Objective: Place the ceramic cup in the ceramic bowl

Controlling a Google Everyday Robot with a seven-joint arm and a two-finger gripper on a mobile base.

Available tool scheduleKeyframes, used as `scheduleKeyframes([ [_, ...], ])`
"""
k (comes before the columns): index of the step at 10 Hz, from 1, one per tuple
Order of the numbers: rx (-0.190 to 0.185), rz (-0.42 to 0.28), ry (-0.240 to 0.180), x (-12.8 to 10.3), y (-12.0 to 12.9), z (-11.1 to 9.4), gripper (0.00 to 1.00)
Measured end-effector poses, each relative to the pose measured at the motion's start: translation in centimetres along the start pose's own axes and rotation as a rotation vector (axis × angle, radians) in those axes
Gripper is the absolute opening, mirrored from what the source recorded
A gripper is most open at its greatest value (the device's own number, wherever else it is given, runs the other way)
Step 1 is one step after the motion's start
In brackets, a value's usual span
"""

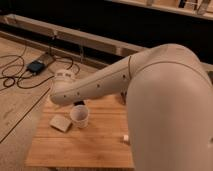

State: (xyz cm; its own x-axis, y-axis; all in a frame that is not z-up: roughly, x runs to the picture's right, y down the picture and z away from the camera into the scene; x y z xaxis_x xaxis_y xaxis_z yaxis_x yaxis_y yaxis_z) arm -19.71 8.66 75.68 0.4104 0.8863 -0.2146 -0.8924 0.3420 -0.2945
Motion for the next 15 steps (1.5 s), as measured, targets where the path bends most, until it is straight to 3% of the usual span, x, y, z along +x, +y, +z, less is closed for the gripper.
scheduleKeyframes([
  [2, -0.024, 0.004, 0.035, 2.2, 1.3, 0.3, 0.8],
  [8, -0.074, 0.03, 0.093, 5.7, 3.3, 1.1, 0.8],
  [12, -0.134, 0.074, 0.153, 6.5, 3.2, 3.9, 0.8],
  [14, -0.124, 0.079, 0.179, 6.6, 2.3, 5.4, 0.75],
  [15, -0.108, 0.078, 0.19, 6.5, 1.7, 6.0, 0.66],
])
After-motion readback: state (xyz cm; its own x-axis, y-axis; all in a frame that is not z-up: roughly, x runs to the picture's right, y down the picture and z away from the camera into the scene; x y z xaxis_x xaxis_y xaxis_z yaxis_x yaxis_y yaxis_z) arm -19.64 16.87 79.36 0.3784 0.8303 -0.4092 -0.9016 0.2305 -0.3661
